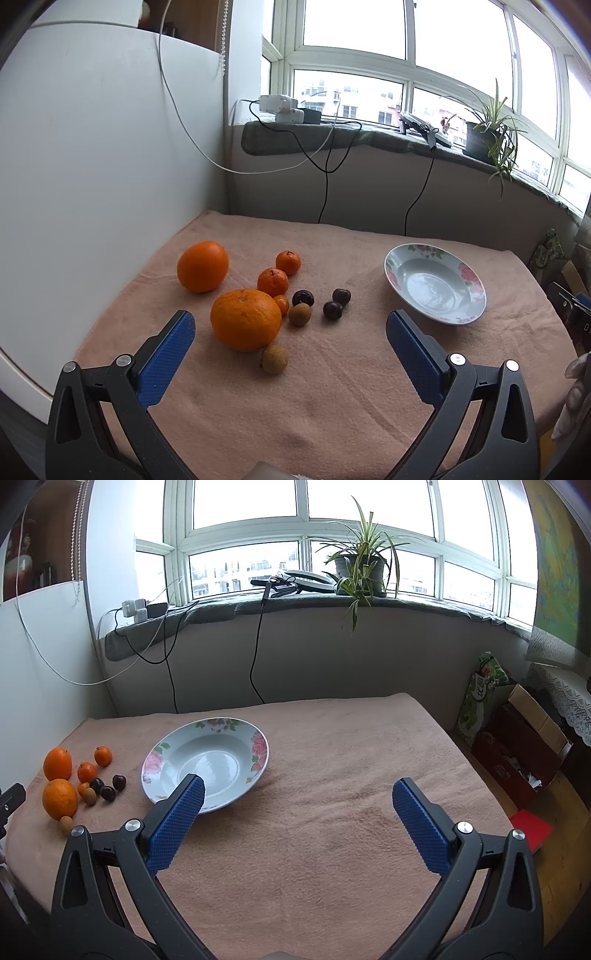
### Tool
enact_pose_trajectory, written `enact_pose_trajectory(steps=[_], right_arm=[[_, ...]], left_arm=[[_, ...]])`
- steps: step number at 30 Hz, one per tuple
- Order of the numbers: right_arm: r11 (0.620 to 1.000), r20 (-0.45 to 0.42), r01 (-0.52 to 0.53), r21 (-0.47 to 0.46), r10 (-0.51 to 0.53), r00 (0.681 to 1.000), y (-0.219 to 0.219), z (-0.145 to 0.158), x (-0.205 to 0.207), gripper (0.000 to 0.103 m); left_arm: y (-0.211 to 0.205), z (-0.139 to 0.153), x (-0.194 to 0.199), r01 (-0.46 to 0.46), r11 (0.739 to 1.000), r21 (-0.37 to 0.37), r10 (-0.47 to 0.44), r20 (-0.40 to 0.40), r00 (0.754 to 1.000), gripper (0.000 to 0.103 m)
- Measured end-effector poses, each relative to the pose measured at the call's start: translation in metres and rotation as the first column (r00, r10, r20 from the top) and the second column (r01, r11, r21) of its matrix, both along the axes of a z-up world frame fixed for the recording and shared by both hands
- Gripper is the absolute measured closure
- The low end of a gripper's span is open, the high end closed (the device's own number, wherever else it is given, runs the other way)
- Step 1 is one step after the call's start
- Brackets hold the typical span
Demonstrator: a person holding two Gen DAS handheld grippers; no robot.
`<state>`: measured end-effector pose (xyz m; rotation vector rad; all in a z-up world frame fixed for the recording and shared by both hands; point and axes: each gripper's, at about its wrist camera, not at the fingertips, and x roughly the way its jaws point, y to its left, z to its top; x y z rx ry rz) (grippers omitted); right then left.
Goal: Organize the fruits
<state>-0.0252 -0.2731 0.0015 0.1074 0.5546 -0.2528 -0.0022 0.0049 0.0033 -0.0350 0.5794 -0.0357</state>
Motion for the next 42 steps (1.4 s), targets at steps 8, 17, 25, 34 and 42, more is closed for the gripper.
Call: enact_pose_trajectory(steps=[8,17,25,34,42], right_arm=[[1.000,-0.001,-0.006,0.005,0.006,1.000,0.001,0.001,0.000,0.000],[1.000,-0.003,-0.012,0.005,0.012,1.000,0.004,0.002,0.000,0.000],[1.000,-0.005,-0.016,0.009,0.016,1.000,0.004,0.002,-0.001,0.000],[1.000,-0.008,-0.021,0.010,0.022,1.000,0.006,0.000,0.000,0.000],[0.999,-0.013,-0.034,0.009,0.034,0.999,0.011,0.000,0.002,0.000]], left_arm=[[0.001,0.000,0.000,0.000,1.000,-0.002,0.000,0.000,1.000,0.000],[0.001,0.000,0.000,0.009,1.000,-0.011,-0.009,-0.005,1.000,0.000],[0.002,0.000,0.000,0.006,1.000,-0.011,-0.006,-0.006,1.000,0.000],[0.003,-0.003,0.001,0.005,1.000,-0.011,-0.005,-0.014,1.000,0.000],[0.005,-0.005,0.002,0.004,1.000,-0.013,-0.004,-0.016,1.000,0.000]])
